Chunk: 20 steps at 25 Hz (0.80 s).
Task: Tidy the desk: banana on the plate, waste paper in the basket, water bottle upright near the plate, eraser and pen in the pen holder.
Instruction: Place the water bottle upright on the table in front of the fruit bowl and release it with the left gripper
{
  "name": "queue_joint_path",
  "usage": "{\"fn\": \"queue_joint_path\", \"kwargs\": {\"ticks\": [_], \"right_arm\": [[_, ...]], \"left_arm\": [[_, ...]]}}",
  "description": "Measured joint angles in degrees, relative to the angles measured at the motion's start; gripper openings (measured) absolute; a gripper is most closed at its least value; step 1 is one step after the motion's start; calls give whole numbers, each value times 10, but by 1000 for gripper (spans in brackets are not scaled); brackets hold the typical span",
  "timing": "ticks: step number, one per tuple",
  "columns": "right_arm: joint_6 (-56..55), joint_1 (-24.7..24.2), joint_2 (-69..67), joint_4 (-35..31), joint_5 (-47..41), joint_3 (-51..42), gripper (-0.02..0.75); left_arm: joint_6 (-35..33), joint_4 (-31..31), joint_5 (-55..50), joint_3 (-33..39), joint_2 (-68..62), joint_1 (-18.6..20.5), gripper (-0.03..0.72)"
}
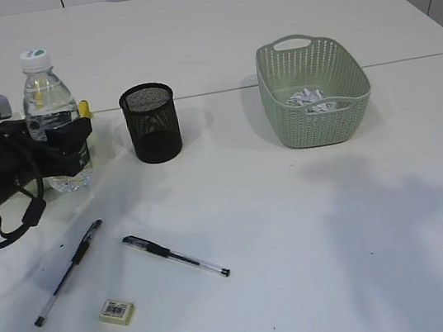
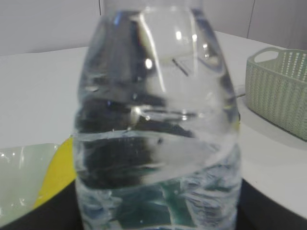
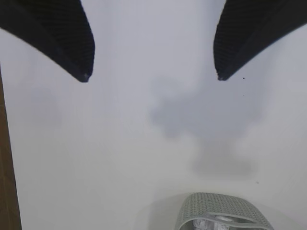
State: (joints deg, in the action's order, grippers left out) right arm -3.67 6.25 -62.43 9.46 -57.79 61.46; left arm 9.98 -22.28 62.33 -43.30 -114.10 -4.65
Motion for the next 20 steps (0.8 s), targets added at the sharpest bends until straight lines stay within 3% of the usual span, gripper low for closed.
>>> {"fn": "queue_joint_path", "kwargs": {"ticks": [20], "right_arm": [[0,0,0,0,2,0,573]], "left_arm": [[0,-2,1,-42,-93,0,391]]}}
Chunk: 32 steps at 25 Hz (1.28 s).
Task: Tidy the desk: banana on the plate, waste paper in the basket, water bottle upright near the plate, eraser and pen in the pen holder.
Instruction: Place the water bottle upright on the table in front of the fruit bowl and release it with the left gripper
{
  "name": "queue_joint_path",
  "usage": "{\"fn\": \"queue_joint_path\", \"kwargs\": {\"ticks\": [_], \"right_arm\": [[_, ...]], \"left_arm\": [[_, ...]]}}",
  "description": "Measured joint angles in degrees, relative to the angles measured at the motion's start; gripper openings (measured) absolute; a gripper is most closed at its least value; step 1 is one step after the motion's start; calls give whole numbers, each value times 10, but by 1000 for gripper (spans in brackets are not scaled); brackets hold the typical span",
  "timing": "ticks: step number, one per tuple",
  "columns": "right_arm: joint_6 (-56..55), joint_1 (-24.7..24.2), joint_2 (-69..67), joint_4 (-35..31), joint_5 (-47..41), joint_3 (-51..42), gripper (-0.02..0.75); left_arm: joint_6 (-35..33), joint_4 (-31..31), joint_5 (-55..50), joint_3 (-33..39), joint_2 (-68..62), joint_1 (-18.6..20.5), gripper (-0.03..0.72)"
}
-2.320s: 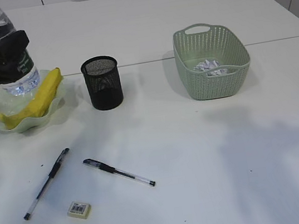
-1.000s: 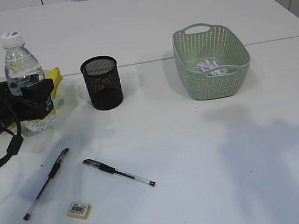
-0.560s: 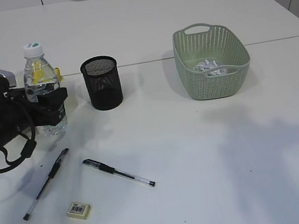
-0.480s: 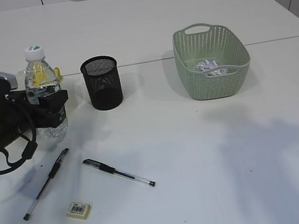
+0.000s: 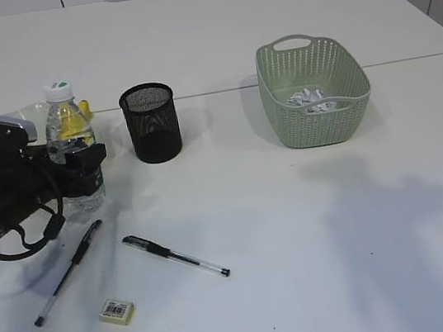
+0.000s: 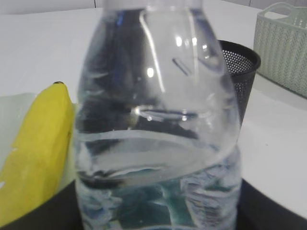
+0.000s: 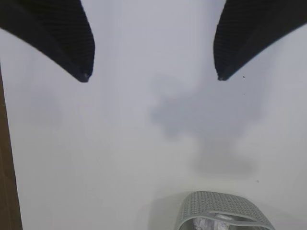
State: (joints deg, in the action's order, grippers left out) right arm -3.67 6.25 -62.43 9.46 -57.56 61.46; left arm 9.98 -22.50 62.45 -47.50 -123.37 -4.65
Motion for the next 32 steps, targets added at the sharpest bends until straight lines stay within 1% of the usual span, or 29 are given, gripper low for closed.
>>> {"fn": "queue_joint_path", "kwargs": {"ticks": [4,11,14,19,32], "right_arm": [[0,0,0,0,1,0,573],[0,0,0,0,2,0,573],[0,0,0,0,2,0,573],[0,0,0,0,3,0,573],[0,0,0,0,3,0,573]], "left_arm": [[0,0,0,-13,-11,0,391],[0,6,5,-16,-20,0,389],[0,1,5,-17,-20,0,389],[0,-23,7,-17,-20,0,389],[-1,-27,8,-17,-20,0,394]]}}
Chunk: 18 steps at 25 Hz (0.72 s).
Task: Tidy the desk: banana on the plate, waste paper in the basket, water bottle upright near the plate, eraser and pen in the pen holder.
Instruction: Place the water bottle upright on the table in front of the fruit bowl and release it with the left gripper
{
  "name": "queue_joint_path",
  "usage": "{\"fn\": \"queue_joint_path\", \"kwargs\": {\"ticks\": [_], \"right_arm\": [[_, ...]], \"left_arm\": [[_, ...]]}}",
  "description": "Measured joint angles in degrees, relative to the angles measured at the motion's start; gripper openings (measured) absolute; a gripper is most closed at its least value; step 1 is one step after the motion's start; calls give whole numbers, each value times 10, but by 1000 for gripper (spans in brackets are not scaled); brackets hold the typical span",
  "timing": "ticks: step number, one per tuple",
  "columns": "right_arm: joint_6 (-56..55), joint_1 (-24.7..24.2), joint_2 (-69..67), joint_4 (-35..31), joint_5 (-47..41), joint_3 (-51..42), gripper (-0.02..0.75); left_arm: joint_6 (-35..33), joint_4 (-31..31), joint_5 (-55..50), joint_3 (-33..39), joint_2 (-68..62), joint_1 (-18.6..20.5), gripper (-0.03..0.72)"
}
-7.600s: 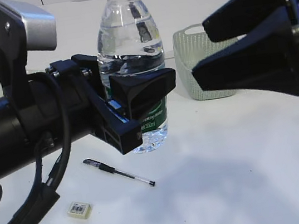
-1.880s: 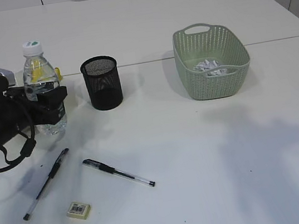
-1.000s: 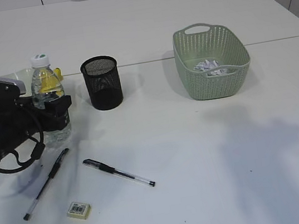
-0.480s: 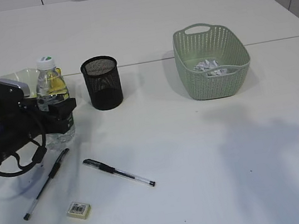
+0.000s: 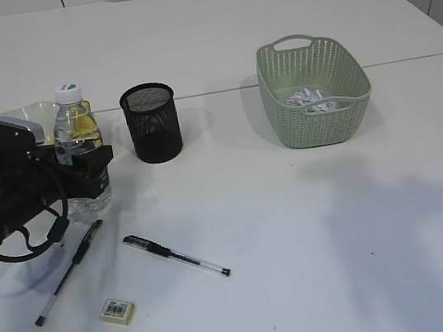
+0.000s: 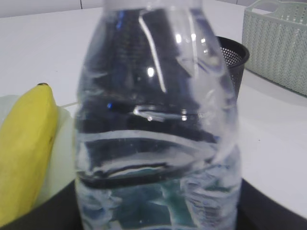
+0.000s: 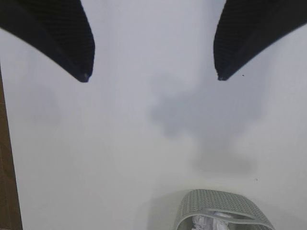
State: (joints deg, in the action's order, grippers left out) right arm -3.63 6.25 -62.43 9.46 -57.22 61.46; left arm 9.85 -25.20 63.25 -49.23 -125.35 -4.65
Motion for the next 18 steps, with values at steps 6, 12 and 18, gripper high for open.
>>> {"fn": "queue_joint_path", "kwargs": {"ticks": [6,12,18], "right_arm": [[0,0,0,0,0,0,573],[0,0,0,0,0,0,573],[0,0,0,0,0,0,573]], "left_arm": [[-3,0,12,12,0,0,403],[-19,3,29,27,0,0,414],[-23,26,30,28,0,0,432]]}}
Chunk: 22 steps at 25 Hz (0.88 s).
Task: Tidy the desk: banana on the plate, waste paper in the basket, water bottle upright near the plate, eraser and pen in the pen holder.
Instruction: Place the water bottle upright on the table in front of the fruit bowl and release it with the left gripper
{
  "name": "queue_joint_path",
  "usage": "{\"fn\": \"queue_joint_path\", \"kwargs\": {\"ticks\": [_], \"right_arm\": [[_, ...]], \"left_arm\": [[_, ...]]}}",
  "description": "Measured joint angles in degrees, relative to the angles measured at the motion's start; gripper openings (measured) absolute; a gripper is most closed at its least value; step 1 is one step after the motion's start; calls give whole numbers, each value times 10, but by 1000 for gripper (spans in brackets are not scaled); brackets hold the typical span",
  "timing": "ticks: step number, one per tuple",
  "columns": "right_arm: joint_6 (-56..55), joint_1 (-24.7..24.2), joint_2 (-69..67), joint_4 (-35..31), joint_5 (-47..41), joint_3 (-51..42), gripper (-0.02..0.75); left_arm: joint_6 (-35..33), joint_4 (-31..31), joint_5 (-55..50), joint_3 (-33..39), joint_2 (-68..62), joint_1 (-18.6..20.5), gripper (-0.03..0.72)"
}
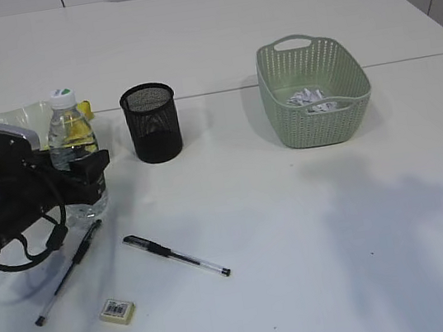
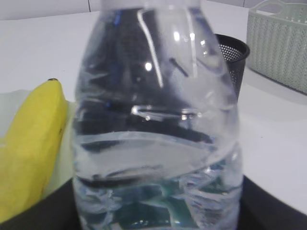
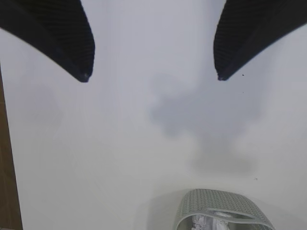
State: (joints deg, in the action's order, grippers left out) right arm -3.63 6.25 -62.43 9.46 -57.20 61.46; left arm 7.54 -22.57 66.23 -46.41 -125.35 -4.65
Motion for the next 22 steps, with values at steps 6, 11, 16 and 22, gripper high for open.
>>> {"fn": "queue_joint_path", "kwargs": {"ticks": [6,11,16,22], "right_arm": [[0,0,0,0,1,0,573],[0,0,0,0,1,0,573],[0,0,0,0,1,0,573],[1,0,0,0,1,0,573]], "left_arm": [[-1,4,0,0,0,0,436],[-2,4,-1,0,0,0,452],[-3,2,-2,0,0,0,463],[-3,-3,-2,0,0,0,489]]}}
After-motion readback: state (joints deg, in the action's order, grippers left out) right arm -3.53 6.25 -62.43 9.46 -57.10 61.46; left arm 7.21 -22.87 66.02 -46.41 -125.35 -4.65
